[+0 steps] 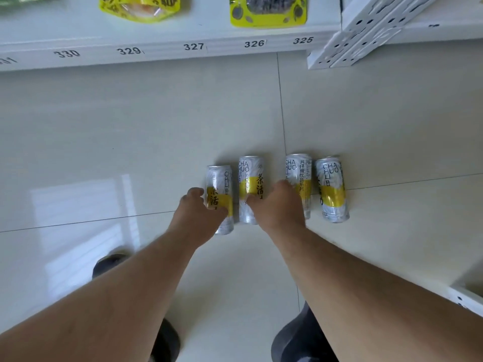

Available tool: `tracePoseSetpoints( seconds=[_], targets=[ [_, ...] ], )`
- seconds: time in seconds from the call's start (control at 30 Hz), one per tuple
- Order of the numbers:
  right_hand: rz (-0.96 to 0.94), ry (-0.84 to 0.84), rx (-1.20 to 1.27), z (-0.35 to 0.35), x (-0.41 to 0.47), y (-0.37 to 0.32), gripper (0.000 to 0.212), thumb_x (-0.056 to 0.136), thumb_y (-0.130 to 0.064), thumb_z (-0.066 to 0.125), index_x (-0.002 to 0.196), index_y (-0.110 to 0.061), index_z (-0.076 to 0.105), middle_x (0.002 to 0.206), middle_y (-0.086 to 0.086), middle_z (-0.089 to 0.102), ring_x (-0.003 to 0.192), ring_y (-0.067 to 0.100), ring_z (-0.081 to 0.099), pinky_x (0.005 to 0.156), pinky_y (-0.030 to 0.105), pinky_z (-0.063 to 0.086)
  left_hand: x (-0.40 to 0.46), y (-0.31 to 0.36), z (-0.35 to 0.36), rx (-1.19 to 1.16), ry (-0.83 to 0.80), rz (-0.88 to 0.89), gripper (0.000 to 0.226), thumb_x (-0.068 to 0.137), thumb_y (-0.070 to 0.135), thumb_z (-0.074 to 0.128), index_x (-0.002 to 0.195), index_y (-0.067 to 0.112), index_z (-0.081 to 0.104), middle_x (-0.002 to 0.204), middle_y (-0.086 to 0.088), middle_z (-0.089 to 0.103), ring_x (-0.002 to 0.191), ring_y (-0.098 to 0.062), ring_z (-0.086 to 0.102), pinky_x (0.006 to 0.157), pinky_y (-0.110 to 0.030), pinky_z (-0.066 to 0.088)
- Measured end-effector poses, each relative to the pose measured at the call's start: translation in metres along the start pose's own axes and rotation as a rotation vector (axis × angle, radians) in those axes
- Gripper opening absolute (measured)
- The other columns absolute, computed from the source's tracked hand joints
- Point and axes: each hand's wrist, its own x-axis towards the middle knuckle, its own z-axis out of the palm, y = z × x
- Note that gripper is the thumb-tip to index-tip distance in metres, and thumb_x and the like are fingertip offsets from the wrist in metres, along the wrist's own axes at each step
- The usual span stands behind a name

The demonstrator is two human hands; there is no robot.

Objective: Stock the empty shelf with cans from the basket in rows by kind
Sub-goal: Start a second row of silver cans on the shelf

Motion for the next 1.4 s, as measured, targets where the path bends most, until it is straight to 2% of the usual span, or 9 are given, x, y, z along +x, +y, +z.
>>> tracePoseSetpoints(
  seconds=[0.2,0.33,0.47,0.57,0.77,0.9,1.1,1.27,1.4],
  targets=[
    [-0.007,-0.116,-0.033,0.016,0.004,-0.009,0.045,0.075,-0.049,0.08,0.102,-0.016,0.064,0.088,0.0,0.066,0.077,0.023,0.066,0.061,0.03,0.049,0.009,-0.006,0.004,-0.028,0.0,-0.043,0.048,0.074,0.042,0.08,0.109,0.018,0.056,0.099,0.001,0.067,0.08,-0.018,0.064,0.059,-0.026,0.045],
    [0.015,-0.239,0.065,0.023,0.011,-0.013,0.028,0.071,-0.035,0.082,0.089,-0.018,0.07,0.077,-0.003,0.07,0.068,0.016,0.068,0.056,0.026,0.051,0.01,-0.005,0.006,-0.037,-0.008,-0.047,0.026,0.076,0.039,0.079,0.082,0.018,0.065,0.071,0.004,0.066,0.057,-0.012,0.06,0.045,-0.018,0.037],
    [0.054,-0.238,0.14,0.019,-0.001,-0.015,0.04,0.058,-0.042,0.082,0.088,-0.017,0.072,0.079,0.0,0.074,0.072,0.019,0.072,0.065,0.036,0.063,-0.006,-0.007,-0.01,-0.028,0.057,-0.045,0.028,0.066,0.034,0.076,0.082,0.014,0.064,0.074,-0.002,0.066,0.052,-0.018,0.059,0.04,-0.019,0.038],
    [0.05,-0.249,0.175,-0.006,-0.032,-0.021,0.05,0.056,-0.05,0.079,0.092,-0.017,0.073,0.08,-0.002,0.074,0.072,0.016,0.073,0.056,0.029,0.056,-0.043,0.0,-0.039,-0.021,0.1,-0.009,0.033,0.062,0.035,0.075,0.085,0.016,0.061,0.08,-0.002,0.064,0.057,-0.019,0.061,0.044,-0.022,0.041],
    [-0.057,-0.279,0.24,-0.119,-0.134,-0.074,0.033,0.068,-0.039,0.086,0.088,-0.016,0.073,0.075,-0.003,0.073,0.067,0.012,0.068,0.053,0.022,0.046,-0.179,0.054,-0.126,-0.111,0.147,0.033,0.05,0.073,0.037,0.08,0.11,0.026,0.047,0.091,0.01,0.061,0.08,-0.012,0.062,0.066,-0.034,0.056],
    [-0.133,-0.244,0.27,-0.22,-0.22,-0.129,0.041,0.067,-0.042,0.089,0.099,-0.022,0.073,0.089,-0.007,0.076,0.081,0.011,0.074,0.067,0.028,0.06,-0.285,0.107,-0.193,-0.181,0.174,0.12,0.055,0.072,0.042,0.083,0.111,0.026,0.047,0.092,0.009,0.06,0.08,-0.01,0.061,0.062,-0.029,0.053],
    [-0.253,-0.191,0.304,-0.36,-0.364,-0.192,0.06,0.056,-0.057,0.085,0.104,-0.024,0.069,0.093,-0.007,0.075,0.081,0.013,0.075,0.056,0.034,0.061,-0.456,0.175,-0.279,-0.306,0.228,0.252,0.053,0.074,0.042,0.085,0.109,0.024,0.049,0.095,0.009,0.063,0.082,-0.009,0.064,0.059,-0.025,0.048],
    [-0.39,-0.157,0.375,-0.453,-0.489,-0.218,0.044,0.07,-0.046,0.087,0.1,-0.026,0.062,0.093,-0.007,0.073,0.08,0.011,0.073,0.057,0.028,0.054,-0.589,0.196,-0.334,-0.406,0.284,0.377,0.048,0.073,0.038,0.087,0.103,0.028,0.051,0.088,0.01,0.067,0.077,-0.004,0.066,0.066,-0.028,0.056],
    [-0.512,-0.112,0.41,-0.5,-0.564,-0.236,0.041,0.069,-0.041,0.089,0.095,-0.026,0.062,0.088,-0.007,0.074,0.08,0.01,0.072,0.076,0.042,0.061,-0.673,0.203,-0.374,-0.432,0.347,0.5,0.044,0.072,0.035,0.088,0.1,0.029,0.053,0.081,0.01,0.066,0.067,0.005,0.062,0.061,-0.019,0.049]
  ],
)
